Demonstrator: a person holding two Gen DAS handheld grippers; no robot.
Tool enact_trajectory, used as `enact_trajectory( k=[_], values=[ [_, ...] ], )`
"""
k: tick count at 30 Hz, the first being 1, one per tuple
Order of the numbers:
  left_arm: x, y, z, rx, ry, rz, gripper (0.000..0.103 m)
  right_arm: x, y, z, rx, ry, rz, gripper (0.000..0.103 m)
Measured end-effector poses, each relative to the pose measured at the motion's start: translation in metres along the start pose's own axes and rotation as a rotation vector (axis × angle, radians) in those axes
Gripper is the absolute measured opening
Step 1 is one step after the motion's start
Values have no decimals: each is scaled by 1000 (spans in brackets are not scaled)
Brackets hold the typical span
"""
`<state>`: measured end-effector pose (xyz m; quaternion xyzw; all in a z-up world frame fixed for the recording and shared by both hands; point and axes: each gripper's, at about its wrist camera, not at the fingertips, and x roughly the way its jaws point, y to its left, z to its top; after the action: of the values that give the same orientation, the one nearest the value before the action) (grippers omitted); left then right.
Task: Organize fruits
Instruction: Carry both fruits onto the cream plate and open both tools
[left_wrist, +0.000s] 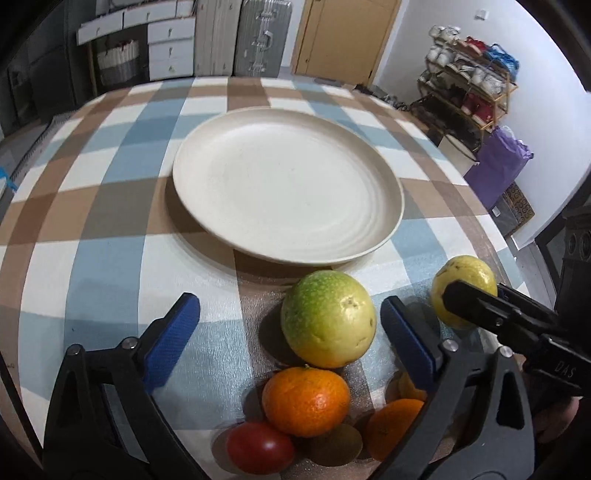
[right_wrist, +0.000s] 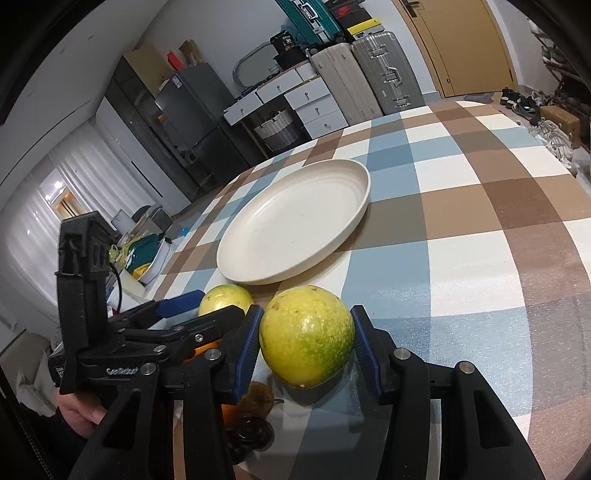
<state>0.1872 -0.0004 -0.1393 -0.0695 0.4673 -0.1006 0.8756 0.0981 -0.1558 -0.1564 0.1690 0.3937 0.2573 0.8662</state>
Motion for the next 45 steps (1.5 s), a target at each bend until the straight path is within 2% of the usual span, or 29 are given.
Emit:
enact_trajectory(
  k=[2,5,8,9,14,28,39,45],
  values=[
    [1,0,1,-4,13,-7,93,1,-2,0,6,3,11,48],
    [4,-2,3,-1,38,-31,78,0,-2,-1,9,3,22,48],
    [5,-3,6,-9,67,-99,59,-1,-2,-1,12,5,30,48],
    [5,-3,7,-10,77,-130,46,0,-2,-1,12,8,33,48],
    [5,1,9,-42,96,-210,46,0,0,-1,5,13,34,48],
    [-37,1,22,-12,14,-229,46,-6,19,21,-70,-20,28,48],
    [-43,15,80,4,-43,-194,46,10,37,70,-159,-19,24,48],
    [-28,24,118,18,-53,-159,46,34,37,103,-169,6,0,48]
  ],
)
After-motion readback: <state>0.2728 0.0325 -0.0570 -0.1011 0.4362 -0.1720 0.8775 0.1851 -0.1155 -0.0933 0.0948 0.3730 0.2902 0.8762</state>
